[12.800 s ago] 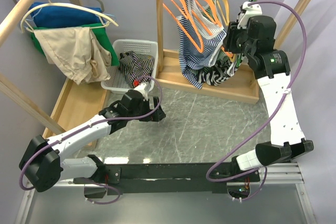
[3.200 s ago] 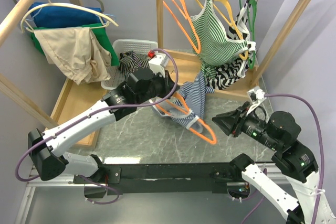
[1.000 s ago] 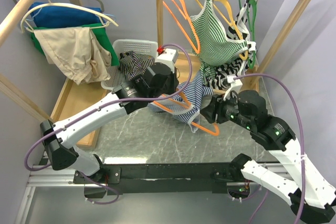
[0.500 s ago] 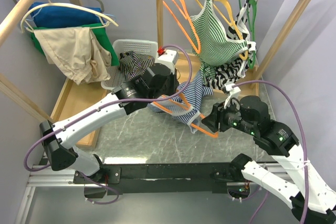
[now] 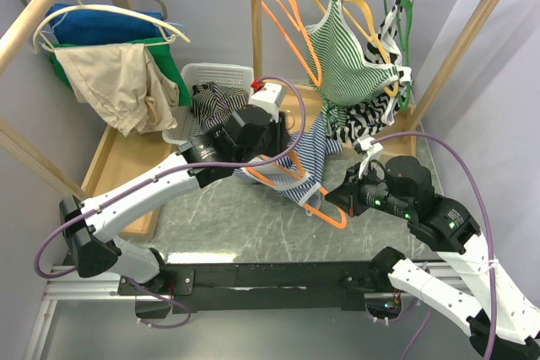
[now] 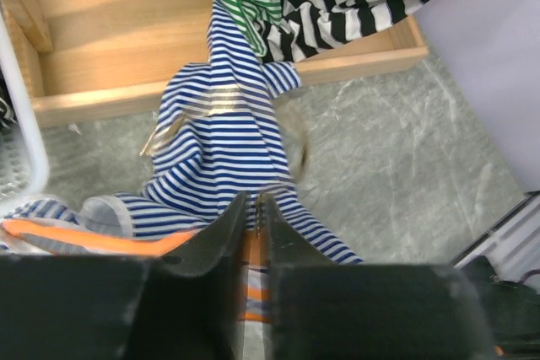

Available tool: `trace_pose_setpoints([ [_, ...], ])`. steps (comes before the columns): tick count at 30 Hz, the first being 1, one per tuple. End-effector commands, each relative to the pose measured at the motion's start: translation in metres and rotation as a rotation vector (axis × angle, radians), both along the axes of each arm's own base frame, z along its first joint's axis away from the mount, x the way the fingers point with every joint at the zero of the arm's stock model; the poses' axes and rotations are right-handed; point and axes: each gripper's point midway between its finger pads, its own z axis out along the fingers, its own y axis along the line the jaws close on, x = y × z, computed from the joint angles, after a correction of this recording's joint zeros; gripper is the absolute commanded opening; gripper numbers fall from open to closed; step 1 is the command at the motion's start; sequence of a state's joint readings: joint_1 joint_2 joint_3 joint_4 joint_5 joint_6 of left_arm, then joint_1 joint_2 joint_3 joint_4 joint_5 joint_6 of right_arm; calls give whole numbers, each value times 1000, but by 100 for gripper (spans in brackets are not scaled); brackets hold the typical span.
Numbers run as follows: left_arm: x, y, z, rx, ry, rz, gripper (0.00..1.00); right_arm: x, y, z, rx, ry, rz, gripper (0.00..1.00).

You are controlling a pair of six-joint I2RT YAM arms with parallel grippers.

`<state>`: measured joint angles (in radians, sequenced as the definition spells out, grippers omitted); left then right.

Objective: Remove the tank top from the hanger

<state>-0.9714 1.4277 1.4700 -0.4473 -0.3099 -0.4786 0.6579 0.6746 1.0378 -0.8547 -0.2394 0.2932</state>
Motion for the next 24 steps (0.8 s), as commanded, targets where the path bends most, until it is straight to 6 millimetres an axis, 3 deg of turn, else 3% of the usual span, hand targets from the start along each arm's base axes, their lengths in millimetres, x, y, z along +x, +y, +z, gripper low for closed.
trace_pose_setpoints([
  [1, -3, 4, 33, -84, -70, -3, 70, 3, -1, 12, 39, -36, -29, 0],
  [2, -2, 6, 31, -73, -67, 8, 76, 3, -4, 15, 44, -46, -39, 0],
  [3, 2, 15, 26, -46, -65, 50, 90, 4, -7, 17, 44, -55, -59, 0],
  [5, 5, 29, 18, -32, -52, 103, 100, 3, -12, 21, 52, -62, -84, 0],
  [7, 11, 46, 2, -33, -23, 156, 96, 4, -17, 23, 54, -68, -115, 0],
  [9, 9, 64, 3, -79, -18, 198, 96, 3, -20, 25, 57, -76, -128, 0],
  [10, 13, 78, -15, -55, -2, 250, 96, 3, -22, 28, 61, -81, -139, 0],
  [11, 11, 90, -15, -71, 1, 276, 96, 3, -23, 30, 66, -89, -145, 0],
  [13, 16, 109, -40, -65, 46, 329, 96, 1, -27, 34, 67, -94, -159, 0],
  [14, 15, 116, -43, -73, 51, 337, 96, -1, -28, 37, 74, -100, -153, 0],
  [18, 22, 119, -69, -51, 91, 329, 97, -11, -23, 53, 122, -119, -98, 0],
  [20, 29, 111, -78, -30, 110, 316, 99, -16, -21, 59, 139, -125, -75, 0],
  [24, 39, 94, -86, -12, 112, 267, 93, -24, -20, 72, 172, -147, -41, 0],
])
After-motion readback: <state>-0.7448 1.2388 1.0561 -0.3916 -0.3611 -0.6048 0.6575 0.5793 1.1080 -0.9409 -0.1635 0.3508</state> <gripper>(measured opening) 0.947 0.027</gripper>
